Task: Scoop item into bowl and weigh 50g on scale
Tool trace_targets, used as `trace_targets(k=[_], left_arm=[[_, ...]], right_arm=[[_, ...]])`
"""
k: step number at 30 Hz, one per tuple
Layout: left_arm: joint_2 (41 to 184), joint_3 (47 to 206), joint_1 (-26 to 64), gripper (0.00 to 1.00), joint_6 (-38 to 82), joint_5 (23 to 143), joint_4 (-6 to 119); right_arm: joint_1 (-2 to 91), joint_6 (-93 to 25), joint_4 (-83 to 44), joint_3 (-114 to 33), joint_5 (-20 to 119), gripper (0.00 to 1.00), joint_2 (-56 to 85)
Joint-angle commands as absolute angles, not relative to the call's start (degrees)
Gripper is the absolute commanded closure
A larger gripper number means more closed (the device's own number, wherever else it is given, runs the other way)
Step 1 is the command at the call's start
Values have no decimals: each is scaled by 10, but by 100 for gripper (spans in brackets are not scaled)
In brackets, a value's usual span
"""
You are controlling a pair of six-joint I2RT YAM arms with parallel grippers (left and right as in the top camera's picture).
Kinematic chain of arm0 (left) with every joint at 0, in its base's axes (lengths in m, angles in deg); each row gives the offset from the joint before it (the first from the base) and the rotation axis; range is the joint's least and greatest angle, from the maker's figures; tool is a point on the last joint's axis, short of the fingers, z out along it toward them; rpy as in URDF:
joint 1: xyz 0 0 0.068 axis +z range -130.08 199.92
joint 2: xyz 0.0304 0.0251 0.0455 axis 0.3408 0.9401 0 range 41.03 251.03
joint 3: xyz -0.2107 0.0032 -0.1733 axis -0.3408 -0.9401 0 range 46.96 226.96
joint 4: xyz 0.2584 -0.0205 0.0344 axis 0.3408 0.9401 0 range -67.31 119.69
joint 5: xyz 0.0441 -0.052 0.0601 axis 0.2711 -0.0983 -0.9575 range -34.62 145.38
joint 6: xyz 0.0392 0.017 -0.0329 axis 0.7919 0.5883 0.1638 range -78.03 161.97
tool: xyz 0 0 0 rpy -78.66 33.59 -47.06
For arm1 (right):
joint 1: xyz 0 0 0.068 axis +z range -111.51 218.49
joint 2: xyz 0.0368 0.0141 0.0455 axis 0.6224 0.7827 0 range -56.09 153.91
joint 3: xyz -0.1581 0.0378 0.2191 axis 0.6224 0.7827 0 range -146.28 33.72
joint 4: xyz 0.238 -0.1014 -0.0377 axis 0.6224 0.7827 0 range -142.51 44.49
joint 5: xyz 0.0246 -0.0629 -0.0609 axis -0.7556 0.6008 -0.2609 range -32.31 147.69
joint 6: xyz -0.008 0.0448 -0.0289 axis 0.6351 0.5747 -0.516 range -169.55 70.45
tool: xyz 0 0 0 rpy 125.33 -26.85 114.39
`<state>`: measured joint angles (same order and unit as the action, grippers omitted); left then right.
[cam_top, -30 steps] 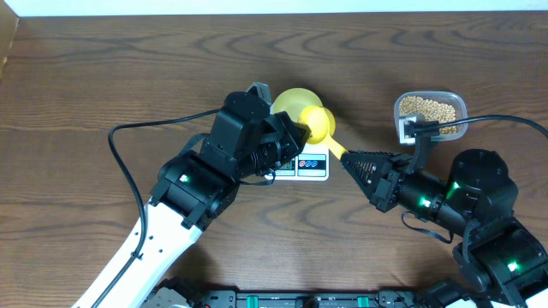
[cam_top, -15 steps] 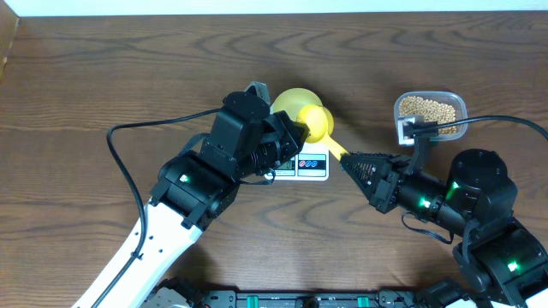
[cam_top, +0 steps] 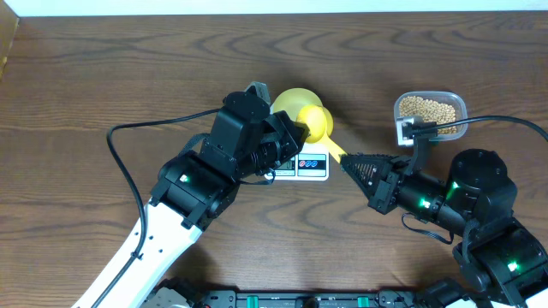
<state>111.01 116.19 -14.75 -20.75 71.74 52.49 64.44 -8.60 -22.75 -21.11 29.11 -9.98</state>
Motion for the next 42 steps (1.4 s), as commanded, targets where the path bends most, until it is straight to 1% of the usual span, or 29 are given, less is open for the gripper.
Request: trace_targets(k=[1,2,3,4,6,8,10,14,18,20,23,24,26,31,35,38,40,42], left_arm=[[1107,1162,-148,92,-198,712,525],[1107,1162,-148,75,-198,712,527],[1107,1162,-148,61,-198,712,529],[1107,1162,-148,44,-198,712,532],[1107,1162,-148,28,-198,712,535],[1107,1162,-148,22,-198,712,536],[1107,1162,-148,20,-197,714,536],[1107,1162,-148,19,-197,714,550],[1107,1162,-148,19,-190,714,559],[1107,1162,-148,20,-166,714,559],[1107,1162,-148,20,-98,714,570],[1107,1162,-148,20,-50,714,594],[1107,1162,-148,20,2,713,622],[1107,1162,-148,20,80,711,664],[1107,1162,-148,20,105,696,689],[1107,1162,-148,19,104,630,722],[1110,1162,-148,18,104,601,736],[1117,1162,-148,15,104,593,746]], right_arm=[[640,-93,-227,-221,291,98,-101],[640,-93,-227,-221,300,98,-101],[640,-93,-227,-221,304,99,-101],[640,-93,-227,-221,309,98,-101],[640,-94,-227,-221,326,98,-101],[640,-94,-227,-221,348,99,-101],[640,-94,-227,-221,375,98,-101],[640,-105,-218,-222,459,99,-101],[639,-120,-214,-222,486,99,-100],[638,-126,-208,-226,507,99,-100],[627,-144,-176,-248,535,99,-91],[615,-154,-143,-276,543,99,-79],[595,-171,-98,-318,543,99,-57],[540,-226,22,-438,543,99,25],[492,-277,111,-519,543,99,100],[441,-307,159,-554,536,99,161],[418,-321,168,-555,523,99,185],[389,-325,171,-555,512,99,217]])
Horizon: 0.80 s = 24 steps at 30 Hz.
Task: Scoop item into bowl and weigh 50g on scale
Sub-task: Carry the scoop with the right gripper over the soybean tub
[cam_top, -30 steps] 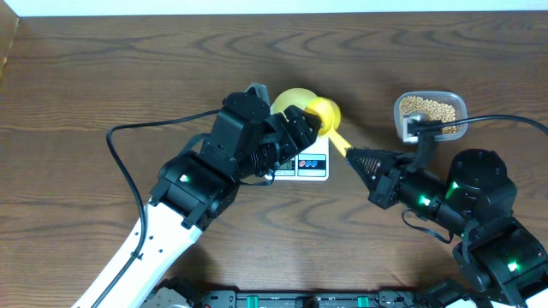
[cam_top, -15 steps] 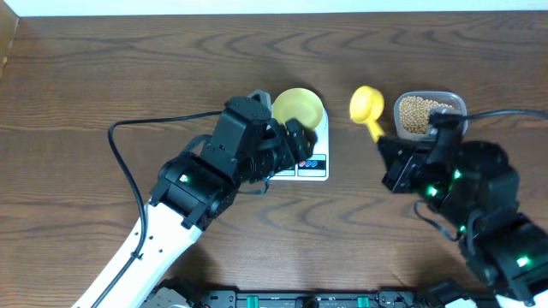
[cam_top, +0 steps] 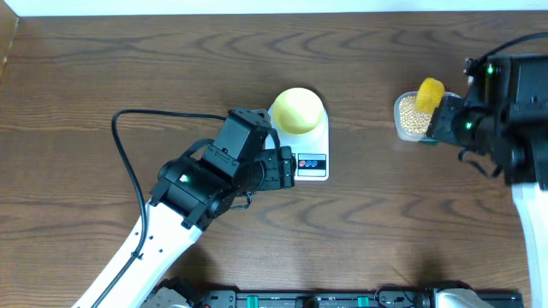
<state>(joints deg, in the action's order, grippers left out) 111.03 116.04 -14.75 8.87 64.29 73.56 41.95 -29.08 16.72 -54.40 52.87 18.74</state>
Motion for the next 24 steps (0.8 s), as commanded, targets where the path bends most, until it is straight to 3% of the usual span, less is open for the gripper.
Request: trace_targets(k=[1,6,24], left_arm=[[1121,1161,-148,13,104,593,750],[1145,1161,-148,8,104,592,758],[1286,1161,-165,7,139,578,740]], right_arm=[[380,-325,171,-555,513,99,226],[342,-368,153,-555,560,99,255],[322,-370,143,-554,520,99,301]])
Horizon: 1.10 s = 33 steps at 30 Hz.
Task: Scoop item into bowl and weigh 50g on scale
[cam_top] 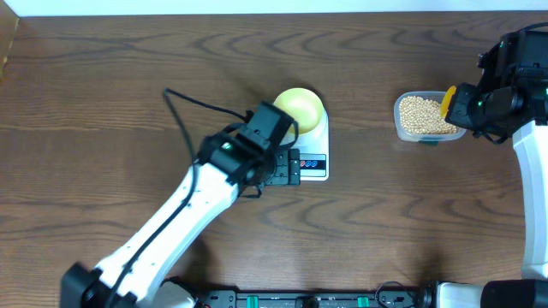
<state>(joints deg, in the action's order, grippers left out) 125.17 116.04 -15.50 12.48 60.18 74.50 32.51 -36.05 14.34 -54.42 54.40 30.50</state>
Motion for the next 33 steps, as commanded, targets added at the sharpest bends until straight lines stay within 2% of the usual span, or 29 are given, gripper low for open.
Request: trace_targets(k=[1,14,15,24,33], left_arm=[[1295,1161,-167,7,139,571,738],[1406,1161,-167,5,134,548,634],[1411,1161,-167,2,134,548,629],[1411,1161,-166,2,106,574,627],[1353,1158,-167,2,102,573,644]], right_arm=[[322,-370,143,-554,518,99,301],[322,-381,146,-554,517,99,301],[322,-381,146,-554,517,99,301],[322,-387,146,-554,517,99,301],[321,-399,153,-554,517,99,301]])
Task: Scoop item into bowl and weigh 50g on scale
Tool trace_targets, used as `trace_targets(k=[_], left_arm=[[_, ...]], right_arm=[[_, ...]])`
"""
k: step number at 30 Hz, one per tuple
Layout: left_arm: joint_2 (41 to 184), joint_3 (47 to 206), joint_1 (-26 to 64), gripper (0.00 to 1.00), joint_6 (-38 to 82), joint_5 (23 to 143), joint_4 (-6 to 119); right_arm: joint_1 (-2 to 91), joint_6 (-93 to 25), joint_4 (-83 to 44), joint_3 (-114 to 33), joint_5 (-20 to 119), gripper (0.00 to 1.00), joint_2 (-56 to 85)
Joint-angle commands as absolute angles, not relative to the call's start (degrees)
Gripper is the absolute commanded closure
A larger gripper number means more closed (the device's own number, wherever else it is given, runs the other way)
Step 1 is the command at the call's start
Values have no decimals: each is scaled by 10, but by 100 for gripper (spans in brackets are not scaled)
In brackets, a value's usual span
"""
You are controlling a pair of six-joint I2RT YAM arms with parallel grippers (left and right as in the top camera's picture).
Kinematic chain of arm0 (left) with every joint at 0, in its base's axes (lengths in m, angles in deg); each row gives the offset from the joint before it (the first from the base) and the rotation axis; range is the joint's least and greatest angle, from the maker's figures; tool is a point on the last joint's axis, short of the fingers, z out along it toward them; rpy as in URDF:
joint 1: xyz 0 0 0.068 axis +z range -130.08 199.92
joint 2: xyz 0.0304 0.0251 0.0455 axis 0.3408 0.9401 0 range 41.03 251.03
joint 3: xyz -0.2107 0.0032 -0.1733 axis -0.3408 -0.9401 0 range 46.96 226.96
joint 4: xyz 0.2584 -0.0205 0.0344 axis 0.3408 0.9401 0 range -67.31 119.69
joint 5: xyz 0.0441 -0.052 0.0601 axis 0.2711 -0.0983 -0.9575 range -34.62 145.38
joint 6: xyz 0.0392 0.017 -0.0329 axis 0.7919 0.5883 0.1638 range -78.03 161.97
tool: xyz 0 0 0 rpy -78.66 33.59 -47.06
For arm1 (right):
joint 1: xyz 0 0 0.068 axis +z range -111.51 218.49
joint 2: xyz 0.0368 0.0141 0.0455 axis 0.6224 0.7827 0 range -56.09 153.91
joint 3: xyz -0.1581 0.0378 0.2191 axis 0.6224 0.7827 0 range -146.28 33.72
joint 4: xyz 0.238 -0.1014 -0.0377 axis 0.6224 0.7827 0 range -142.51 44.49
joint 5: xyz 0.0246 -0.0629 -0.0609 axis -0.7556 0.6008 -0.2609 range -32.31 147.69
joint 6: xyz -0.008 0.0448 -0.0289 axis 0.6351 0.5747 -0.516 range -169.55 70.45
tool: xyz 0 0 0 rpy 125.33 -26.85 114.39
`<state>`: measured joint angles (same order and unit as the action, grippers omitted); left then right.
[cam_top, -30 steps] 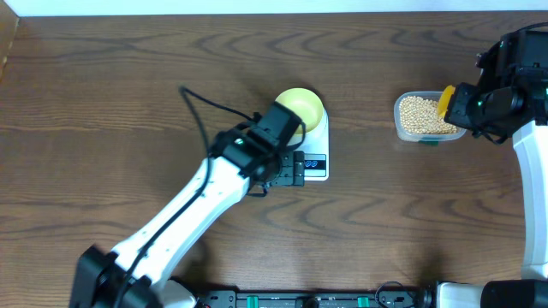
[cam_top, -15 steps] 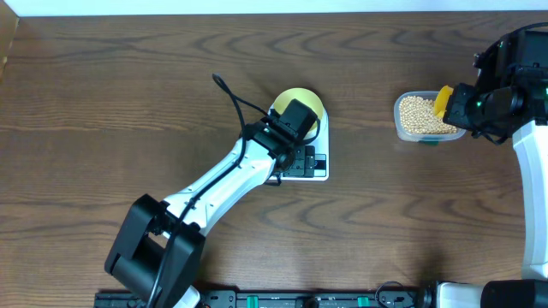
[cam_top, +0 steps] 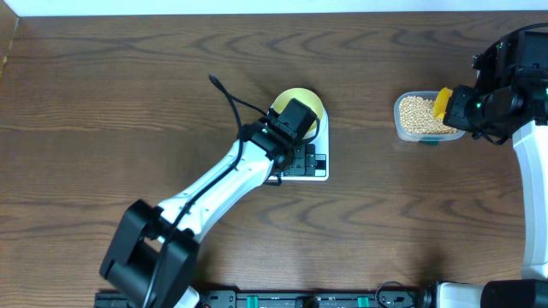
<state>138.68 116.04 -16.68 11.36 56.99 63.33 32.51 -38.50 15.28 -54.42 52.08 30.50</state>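
A yellow bowl [cam_top: 301,101] stands on the white scale [cam_top: 318,168] in the middle of the table. My left gripper [cam_top: 301,147] hangs over the scale's front part and the bowl's near rim, hiding the display; its fingers do not show. At the right, a clear tub of beans [cam_top: 418,115] sits on the table. My right gripper [cam_top: 460,103] is shut on the yellow scoop [cam_top: 443,102], which tilts down at the tub's right rim above the beans.
The left arm stretches diagonally from the front left up to the scale, with a black cable [cam_top: 231,96] looping above it. The right arm's body fills the far right edge. A dark rail runs along the table's front edge.
My left gripper has moved right, from the scale's left edge to over its front and the bowl's near rim. The scoop sits slightly further left at the tub's rim.
First my right gripper held the scoop at the bowl while the left gripper was at the bowl's left side. Then the scoop was over the bean tub and the left gripper stood left of the scale. Later the scoop was at the tub's right rim, and stays there now.
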Motion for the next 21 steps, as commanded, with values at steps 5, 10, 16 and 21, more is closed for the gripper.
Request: trace_targets(k=[5,10,16,21], left_arm=[[1316,1132,-167,2,102,573,652],[1314,1083,-167,2,101,577,570],[1327,1048,-166,2,89,555,491],[1330,1048,-166,2,89,501,487]], right_arm=[[321,-400,152,-554,517,99,301],[321,-400,152,-554,515,99,301],[321,-400,150,-554,513,99,301],[321,-400,150,-554,513,99,301]])
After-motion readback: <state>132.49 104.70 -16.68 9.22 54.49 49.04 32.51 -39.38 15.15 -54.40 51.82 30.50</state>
